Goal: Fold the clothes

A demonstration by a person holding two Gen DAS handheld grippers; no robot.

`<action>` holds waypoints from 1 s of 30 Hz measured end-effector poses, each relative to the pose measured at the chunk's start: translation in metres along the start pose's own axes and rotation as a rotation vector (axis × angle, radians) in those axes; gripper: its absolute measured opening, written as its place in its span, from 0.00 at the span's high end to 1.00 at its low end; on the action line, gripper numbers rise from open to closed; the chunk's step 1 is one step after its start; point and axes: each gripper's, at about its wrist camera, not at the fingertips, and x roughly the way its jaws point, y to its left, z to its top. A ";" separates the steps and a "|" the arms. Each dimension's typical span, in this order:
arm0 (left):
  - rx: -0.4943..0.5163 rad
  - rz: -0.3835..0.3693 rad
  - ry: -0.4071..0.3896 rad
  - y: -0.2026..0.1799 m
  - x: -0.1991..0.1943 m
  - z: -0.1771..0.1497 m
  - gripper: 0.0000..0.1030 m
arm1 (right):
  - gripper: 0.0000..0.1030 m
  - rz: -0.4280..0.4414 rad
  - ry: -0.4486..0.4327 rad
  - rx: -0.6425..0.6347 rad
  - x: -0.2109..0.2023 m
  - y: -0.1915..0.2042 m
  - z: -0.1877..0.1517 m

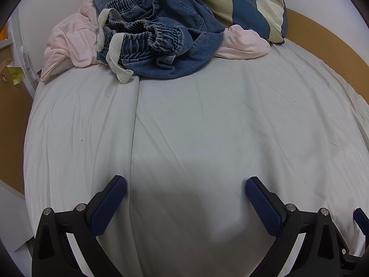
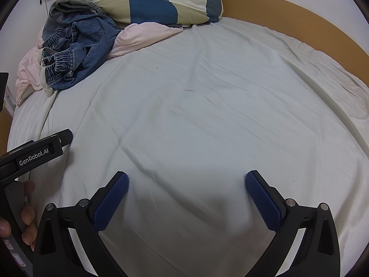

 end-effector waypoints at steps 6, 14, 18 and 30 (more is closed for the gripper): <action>0.000 0.000 0.000 0.001 0.000 0.000 0.00 | 0.00 -0.001 0.000 -0.001 0.000 0.000 0.000; 0.035 -0.025 0.005 0.003 -0.002 -0.002 0.00 | 0.00 -0.005 0.001 -0.003 0.001 0.000 0.001; 0.033 -0.009 -0.006 0.019 -0.006 -0.002 0.00 | 0.00 -0.007 0.002 -0.005 0.000 0.001 0.000; -0.055 -0.029 0.003 0.104 -0.001 0.005 0.00 | 0.00 -0.024 0.013 -0.010 0.005 0.003 0.008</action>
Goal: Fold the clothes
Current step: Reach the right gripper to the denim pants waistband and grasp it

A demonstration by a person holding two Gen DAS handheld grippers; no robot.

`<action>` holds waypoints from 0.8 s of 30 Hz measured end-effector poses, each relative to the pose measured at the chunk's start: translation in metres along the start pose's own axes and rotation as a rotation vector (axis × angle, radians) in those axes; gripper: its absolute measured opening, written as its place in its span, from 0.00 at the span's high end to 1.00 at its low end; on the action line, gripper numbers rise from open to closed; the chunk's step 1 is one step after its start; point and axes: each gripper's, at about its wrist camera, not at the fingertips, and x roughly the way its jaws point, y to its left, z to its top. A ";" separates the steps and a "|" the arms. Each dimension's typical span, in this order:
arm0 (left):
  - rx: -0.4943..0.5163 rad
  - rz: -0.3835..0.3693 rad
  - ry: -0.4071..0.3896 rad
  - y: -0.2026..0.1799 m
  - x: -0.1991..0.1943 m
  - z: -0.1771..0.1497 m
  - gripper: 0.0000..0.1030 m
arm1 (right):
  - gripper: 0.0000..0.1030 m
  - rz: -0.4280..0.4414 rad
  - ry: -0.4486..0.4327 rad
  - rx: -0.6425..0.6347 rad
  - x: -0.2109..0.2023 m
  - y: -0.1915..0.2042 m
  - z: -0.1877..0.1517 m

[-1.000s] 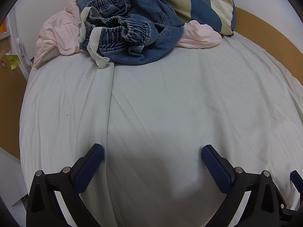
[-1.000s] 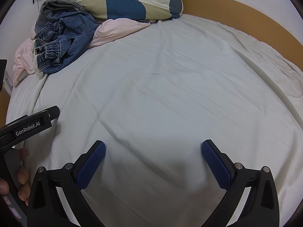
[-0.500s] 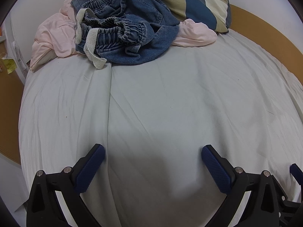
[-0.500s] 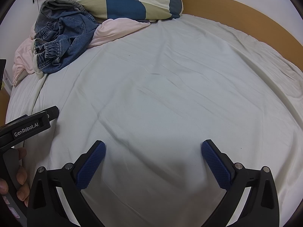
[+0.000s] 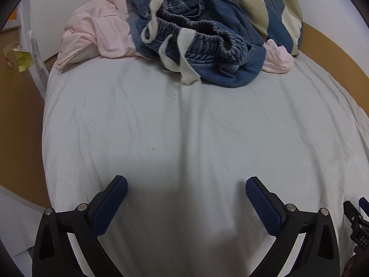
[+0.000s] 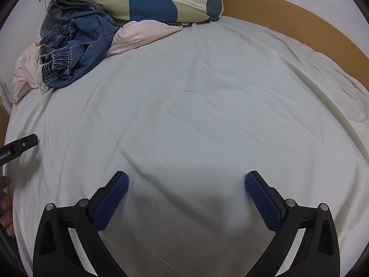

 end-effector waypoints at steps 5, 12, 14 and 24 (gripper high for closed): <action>-0.058 0.000 -0.008 0.025 0.000 0.009 0.00 | 0.00 0.015 -0.037 -0.033 0.008 0.030 0.031; -0.069 0.023 -0.014 0.037 0.004 0.013 0.00 | 0.06 0.111 -0.113 -0.245 0.008 0.138 0.115; -0.053 0.032 -0.011 0.037 0.005 0.012 0.00 | 0.11 0.122 -0.119 -0.296 0.012 0.167 0.136; -0.089 -0.056 -0.031 0.052 0.004 0.015 0.00 | 0.21 0.120 -0.089 -0.442 0.055 0.246 0.173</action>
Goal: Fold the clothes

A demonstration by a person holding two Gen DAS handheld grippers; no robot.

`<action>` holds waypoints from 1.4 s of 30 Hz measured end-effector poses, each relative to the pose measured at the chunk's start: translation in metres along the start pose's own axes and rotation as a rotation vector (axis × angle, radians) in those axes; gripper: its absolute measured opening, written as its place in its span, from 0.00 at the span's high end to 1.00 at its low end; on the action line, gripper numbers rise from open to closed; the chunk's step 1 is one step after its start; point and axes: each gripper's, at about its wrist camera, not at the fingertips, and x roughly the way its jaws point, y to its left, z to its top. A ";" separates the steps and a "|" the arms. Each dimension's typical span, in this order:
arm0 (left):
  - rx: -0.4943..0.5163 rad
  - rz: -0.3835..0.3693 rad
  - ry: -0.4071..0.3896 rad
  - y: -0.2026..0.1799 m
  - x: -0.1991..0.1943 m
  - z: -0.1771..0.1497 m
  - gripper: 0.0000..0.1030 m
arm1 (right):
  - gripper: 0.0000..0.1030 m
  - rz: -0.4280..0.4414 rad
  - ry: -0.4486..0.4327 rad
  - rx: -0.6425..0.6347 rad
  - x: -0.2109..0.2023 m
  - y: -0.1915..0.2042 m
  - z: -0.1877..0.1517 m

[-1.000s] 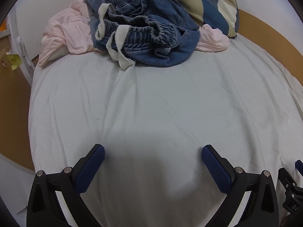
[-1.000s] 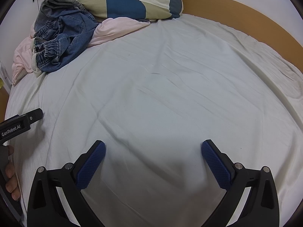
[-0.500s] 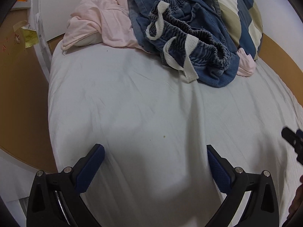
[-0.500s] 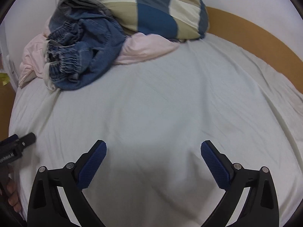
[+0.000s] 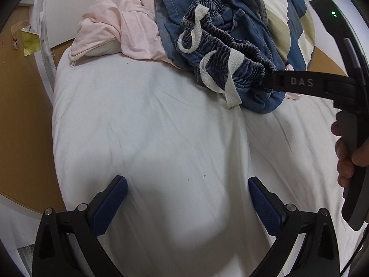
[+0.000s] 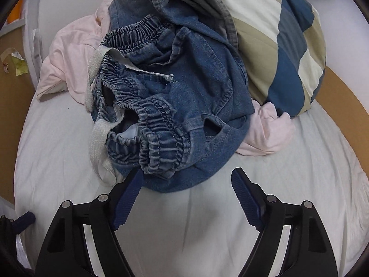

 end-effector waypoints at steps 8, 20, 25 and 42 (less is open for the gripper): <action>0.007 -0.020 -0.011 0.002 0.002 0.000 0.00 | 0.60 0.063 0.062 0.028 0.042 0.008 0.003; 0.009 -0.025 -0.014 0.004 0.003 0.000 0.00 | 0.73 -0.050 -0.204 0.191 -0.035 -0.040 -0.008; 0.001 -0.046 -0.021 0.007 0.002 0.000 0.00 | 0.75 -0.117 -0.280 0.273 -0.085 -0.074 -0.019; -0.128 -0.101 0.000 0.015 -0.011 0.001 0.00 | 0.76 -0.185 -0.364 0.536 -0.214 -0.153 -0.145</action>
